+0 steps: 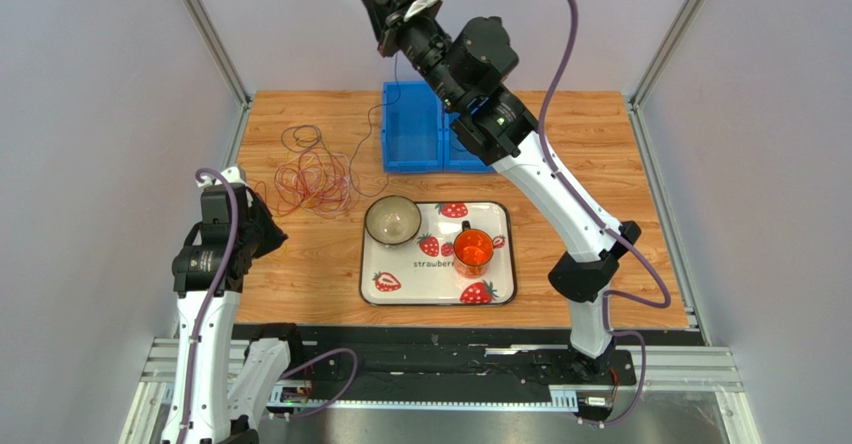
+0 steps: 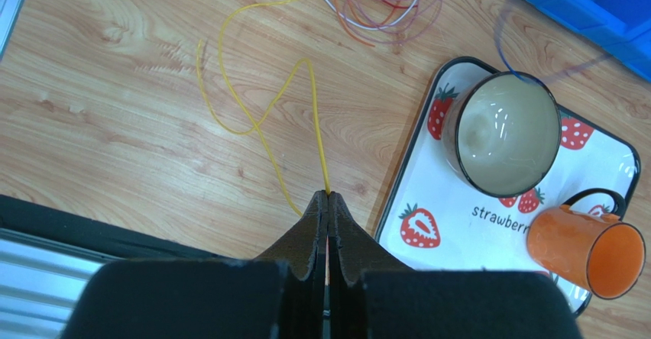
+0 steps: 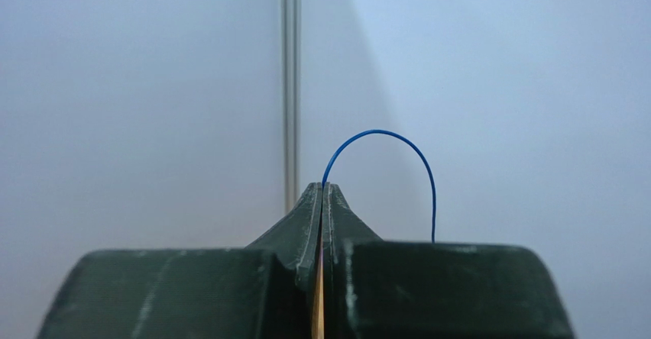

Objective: Untangle the cables
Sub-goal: Pick up the cable from the cable, then place the cable in the bin.

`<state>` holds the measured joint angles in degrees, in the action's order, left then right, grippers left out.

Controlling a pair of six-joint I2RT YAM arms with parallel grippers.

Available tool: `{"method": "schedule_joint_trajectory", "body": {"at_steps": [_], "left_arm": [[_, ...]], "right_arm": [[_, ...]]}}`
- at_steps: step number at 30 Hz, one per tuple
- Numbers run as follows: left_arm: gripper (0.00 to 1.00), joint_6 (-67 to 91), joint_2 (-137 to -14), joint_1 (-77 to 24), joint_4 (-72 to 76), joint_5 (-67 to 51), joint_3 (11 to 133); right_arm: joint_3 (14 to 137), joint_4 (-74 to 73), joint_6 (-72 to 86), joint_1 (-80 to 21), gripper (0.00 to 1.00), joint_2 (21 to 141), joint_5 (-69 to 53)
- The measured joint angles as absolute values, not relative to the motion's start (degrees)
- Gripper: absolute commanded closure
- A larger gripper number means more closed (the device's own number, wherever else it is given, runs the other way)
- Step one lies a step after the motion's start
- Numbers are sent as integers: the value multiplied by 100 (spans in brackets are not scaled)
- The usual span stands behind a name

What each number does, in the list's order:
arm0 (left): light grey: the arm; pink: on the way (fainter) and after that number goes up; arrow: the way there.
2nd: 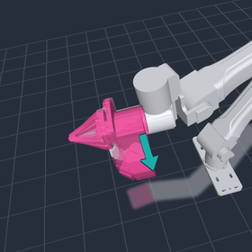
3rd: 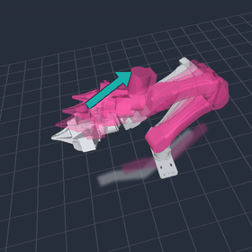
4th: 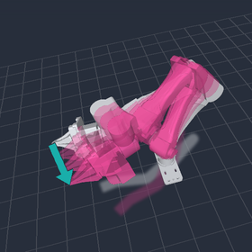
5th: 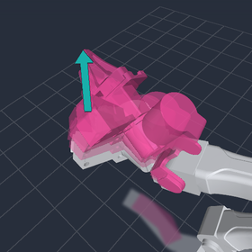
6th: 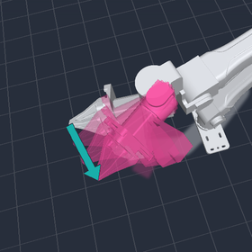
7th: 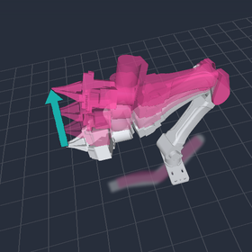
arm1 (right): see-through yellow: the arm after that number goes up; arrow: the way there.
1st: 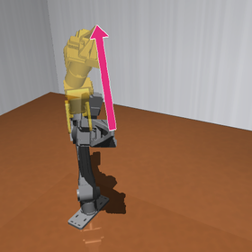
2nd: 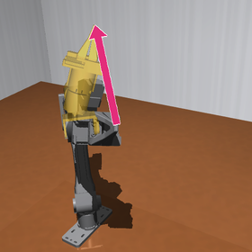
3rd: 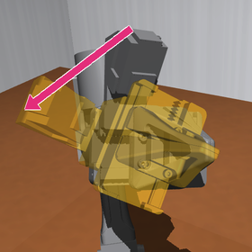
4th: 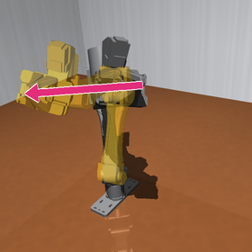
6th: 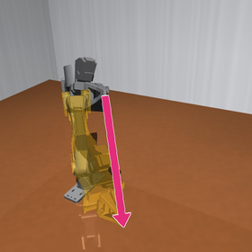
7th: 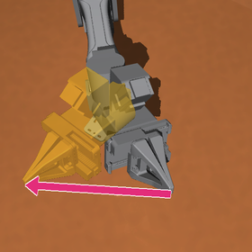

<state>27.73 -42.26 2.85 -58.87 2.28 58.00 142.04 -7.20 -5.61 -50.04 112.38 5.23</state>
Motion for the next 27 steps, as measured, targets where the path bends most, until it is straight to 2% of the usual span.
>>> {"method": "schedule_joint_trajectory", "body": {"at_steps": [11,27], "left_arm": [[100,2775,-4211,290,-5887,307,5800],[100,2777,-4211,292,-5887,316,5800]], "right_arm": [[14407,401,-1662,-4617,100,11113,1044],[14287,644,-1841,-3465,100,11144,1144]]}}
